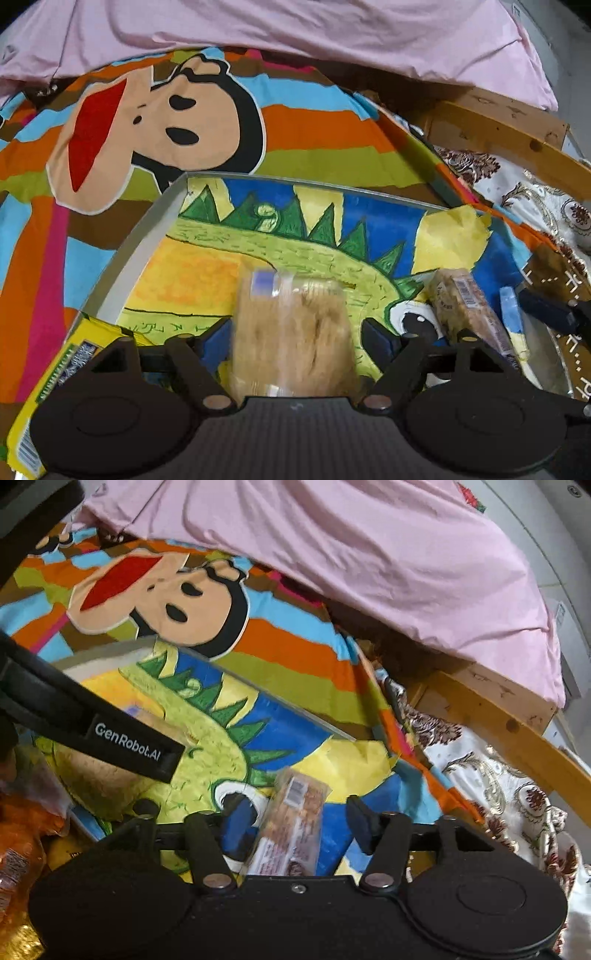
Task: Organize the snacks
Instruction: 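Carry both bars over the dinosaur tray and lower them inside, then open both tools and lift them away from the tray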
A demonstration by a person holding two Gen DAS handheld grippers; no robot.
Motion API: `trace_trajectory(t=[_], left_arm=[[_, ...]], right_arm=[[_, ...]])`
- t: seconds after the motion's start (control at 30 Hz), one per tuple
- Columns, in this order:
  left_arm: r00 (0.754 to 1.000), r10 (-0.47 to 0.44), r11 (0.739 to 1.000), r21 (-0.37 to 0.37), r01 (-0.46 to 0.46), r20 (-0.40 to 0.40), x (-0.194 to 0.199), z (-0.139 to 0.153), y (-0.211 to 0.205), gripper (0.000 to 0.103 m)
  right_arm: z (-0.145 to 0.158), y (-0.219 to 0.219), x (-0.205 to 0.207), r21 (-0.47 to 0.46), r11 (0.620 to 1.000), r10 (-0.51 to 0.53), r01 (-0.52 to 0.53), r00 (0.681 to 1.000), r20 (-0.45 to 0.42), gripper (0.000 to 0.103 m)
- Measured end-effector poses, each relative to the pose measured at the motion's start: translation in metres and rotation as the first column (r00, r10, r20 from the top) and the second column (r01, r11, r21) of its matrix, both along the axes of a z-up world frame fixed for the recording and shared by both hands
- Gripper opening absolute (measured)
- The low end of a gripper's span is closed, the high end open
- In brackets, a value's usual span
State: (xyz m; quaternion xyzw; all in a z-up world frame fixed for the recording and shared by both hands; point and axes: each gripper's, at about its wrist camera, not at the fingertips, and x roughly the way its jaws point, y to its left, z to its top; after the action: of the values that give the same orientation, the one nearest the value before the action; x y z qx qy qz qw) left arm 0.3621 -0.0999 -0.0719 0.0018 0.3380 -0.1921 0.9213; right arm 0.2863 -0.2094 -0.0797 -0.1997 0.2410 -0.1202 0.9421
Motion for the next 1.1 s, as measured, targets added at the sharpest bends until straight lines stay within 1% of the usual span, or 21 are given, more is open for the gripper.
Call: trace_trajectory(t=[0.03, 0.1, 0.13, 0.2, 0.27, 0.37, 0.43, 0.57, 0.63, 0.73, 0.83, 1.0, 1.1], left_arm=[[1.000, 0.002, 1.000, -0.008, -0.002, 0.008, -0.002, 0.003, 0.001, 0.087], [1.000, 0.004, 1.000, -0.029, -0.004, 0.013, -0.007, 0.011, 0.004, 0.089], [1.000, 0.005, 0.999, -0.038, -0.005, 0.015, -0.009, 0.015, 0.005, 0.092], [1.000, 0.008, 0.998, -0.057, -0.006, 0.025, -0.016, 0.024, 0.009, 0.095], [0.999, 0.028, 0.997, -0.068, -0.025, 0.041, -0.027, 0.037, 0.013, 0.098], [0.995, 0.061, 0.993, -0.102, -0.052, 0.085, -0.047, 0.057, 0.021, 0.102], [0.989, 0.092, 0.989, -0.124, -0.078, 0.119, -0.062, 0.068, 0.027, 0.102], [0.963, 0.172, 0.976, -0.172, -0.137, 0.208, -0.100, 0.085, 0.039, 0.102], [0.951, 0.188, 0.973, -0.178, -0.147, 0.244, -0.118, 0.093, 0.045, 0.102], [0.929, 0.227, 0.965, -0.192, -0.176, 0.291, -0.150, 0.101, 0.057, 0.102], [0.913, 0.233, 0.968, -0.167, -0.186, 0.334, -0.180, 0.106, 0.068, 0.102], [0.887, 0.249, 0.968, -0.119, -0.219, 0.389, -0.231, 0.108, 0.086, 0.102], [0.884, 0.252, 0.968, -0.116, -0.224, 0.394, -0.253, 0.108, 0.096, 0.102]], right_arm=[[0.004, -0.001, -0.003, 0.000, 1.000, -0.004, 0.004, 1.000, 0.012, 0.066], [0.016, -0.004, -0.012, 0.007, 1.000, -0.020, 0.020, 0.999, 0.043, 0.076], [0.022, -0.007, -0.018, 0.018, 0.999, -0.029, 0.028, 0.998, 0.060, 0.080], [0.035, -0.012, -0.031, 0.048, 0.998, -0.050, 0.045, 0.993, 0.103, 0.094], [0.050, -0.018, -0.048, 0.087, 0.995, -0.069, 0.055, 0.984, 0.164, 0.102], [0.071, -0.022, -0.073, 0.152, 0.988, -0.060, 0.021, 0.966, 0.252, 0.102], [0.081, -0.021, -0.091, 0.168, 0.986, -0.040, -0.010, 0.956, 0.292, 0.102], [0.095, -0.017, -0.126, 0.169, 0.985, -0.030, -0.034, 0.931, 0.365, 0.102], [0.100, -0.018, -0.146, 0.201, 0.979, -0.056, -0.026, 0.919, 0.391, 0.102], [0.102, -0.018, -0.175, 0.289, 0.957, -0.130, 0.012, 0.912, 0.390, 0.102], [0.099, -0.016, -0.202, 0.342, 0.939, -0.162, 0.027, 0.914, 0.372, 0.102], [0.101, -0.009, -0.240, 0.342, 0.939, -0.176, 0.036, 0.904, 0.389, 0.102], [0.104, -0.006, -0.259, 0.334, 0.942, -0.178, 0.036, 0.896, 0.406, 0.102]])
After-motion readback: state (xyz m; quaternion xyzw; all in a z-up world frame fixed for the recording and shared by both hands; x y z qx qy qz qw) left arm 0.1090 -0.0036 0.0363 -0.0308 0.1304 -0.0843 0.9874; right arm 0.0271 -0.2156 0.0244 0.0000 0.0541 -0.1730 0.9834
